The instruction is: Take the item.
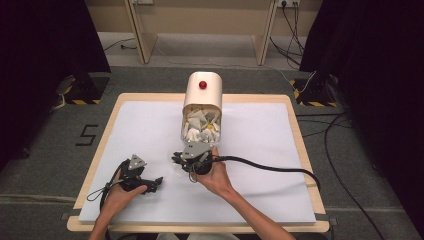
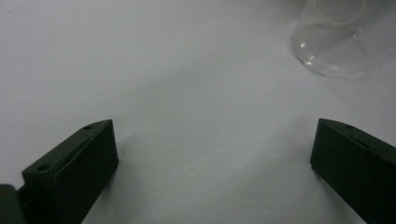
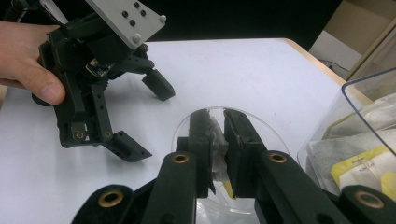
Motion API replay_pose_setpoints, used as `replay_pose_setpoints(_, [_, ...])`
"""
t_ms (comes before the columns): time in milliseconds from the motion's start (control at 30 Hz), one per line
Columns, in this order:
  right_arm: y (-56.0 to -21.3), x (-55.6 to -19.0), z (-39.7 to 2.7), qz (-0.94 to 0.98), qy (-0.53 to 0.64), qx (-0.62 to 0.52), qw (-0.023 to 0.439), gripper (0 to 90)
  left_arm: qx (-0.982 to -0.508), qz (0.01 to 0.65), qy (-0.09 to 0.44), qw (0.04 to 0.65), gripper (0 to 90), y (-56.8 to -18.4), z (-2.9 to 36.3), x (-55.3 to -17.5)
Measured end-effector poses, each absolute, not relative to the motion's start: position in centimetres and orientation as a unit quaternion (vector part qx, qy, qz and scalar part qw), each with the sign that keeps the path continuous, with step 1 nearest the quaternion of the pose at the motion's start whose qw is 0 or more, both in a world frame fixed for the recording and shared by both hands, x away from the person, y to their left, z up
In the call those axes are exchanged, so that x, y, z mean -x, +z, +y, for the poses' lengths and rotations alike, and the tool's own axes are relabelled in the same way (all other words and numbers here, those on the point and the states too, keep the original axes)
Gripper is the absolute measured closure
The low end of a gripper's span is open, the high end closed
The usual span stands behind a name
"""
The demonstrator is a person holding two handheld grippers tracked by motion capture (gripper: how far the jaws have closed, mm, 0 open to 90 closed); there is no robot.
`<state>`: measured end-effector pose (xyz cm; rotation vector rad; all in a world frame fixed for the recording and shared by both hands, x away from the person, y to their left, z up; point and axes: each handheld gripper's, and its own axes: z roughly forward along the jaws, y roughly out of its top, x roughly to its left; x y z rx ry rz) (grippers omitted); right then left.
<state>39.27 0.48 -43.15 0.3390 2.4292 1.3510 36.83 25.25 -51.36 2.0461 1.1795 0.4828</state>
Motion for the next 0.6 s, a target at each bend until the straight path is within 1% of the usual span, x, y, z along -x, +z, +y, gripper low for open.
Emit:
replay_pose_setpoints(267, [-43.0,-39.4,0.4,0.854,0.476,-0.126,0.17,74.7,-0.793,0.457,0.187,0.357,0.0,-51.4,25.3,-36.8])
replay_pose_setpoints(600, [-41.9,-38.3,-0.4,0.854,0.479,-0.126,0.163,60.4,-0.794,0.456,0.187,0.356,0.0,-51.3,25.3,-36.8])
